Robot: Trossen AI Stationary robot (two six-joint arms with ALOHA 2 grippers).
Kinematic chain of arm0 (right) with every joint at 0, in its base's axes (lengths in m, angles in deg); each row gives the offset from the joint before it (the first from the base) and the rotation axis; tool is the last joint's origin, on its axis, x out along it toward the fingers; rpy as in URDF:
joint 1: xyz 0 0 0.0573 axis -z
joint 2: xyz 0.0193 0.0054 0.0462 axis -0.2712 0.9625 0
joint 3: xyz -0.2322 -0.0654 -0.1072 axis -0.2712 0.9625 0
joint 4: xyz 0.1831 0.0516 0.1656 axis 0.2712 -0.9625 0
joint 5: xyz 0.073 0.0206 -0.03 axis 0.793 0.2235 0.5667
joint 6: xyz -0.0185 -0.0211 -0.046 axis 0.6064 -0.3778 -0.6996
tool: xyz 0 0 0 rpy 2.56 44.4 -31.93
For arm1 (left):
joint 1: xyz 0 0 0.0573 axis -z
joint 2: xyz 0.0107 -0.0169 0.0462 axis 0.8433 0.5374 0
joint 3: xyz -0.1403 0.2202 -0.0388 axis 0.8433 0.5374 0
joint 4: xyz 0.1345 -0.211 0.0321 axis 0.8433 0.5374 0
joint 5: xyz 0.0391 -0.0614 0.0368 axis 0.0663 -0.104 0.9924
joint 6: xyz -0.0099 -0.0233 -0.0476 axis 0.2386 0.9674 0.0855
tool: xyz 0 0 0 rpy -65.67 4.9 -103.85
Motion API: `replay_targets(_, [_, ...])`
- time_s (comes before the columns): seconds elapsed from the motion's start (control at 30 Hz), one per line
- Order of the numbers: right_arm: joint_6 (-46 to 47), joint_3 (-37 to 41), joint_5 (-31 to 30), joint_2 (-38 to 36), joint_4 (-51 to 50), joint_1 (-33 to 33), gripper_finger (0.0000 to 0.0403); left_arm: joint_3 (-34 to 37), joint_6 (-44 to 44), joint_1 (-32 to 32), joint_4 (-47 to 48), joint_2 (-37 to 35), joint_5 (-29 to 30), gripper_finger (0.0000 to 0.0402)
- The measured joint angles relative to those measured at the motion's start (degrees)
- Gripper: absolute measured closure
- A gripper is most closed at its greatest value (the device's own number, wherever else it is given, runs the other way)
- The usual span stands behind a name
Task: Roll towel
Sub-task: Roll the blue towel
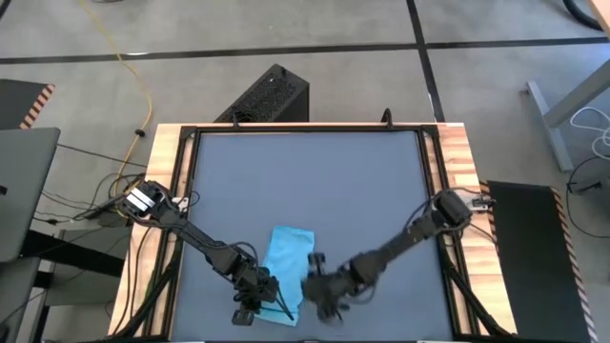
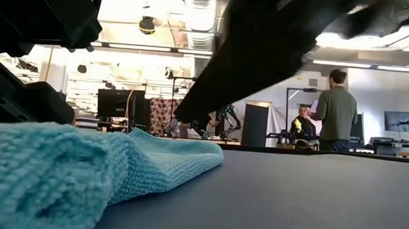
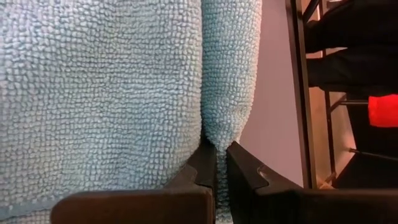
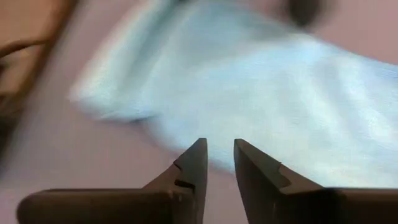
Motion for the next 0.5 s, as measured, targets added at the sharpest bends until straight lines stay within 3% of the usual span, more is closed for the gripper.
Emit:
replay_targets(0.23, [3.49,9.40,1.59,-5.34,11.03,6.85,0.0325,0.00,-0.14,0.20,-1.32,0.00,1.04,0.0401])
replay_targets(0.5, [1.76,10.72,2.67,-4.32,7.01,10.73,0.0370,0.00,2.86,-0.15,-5.32,0.00,2.50,0.0401])
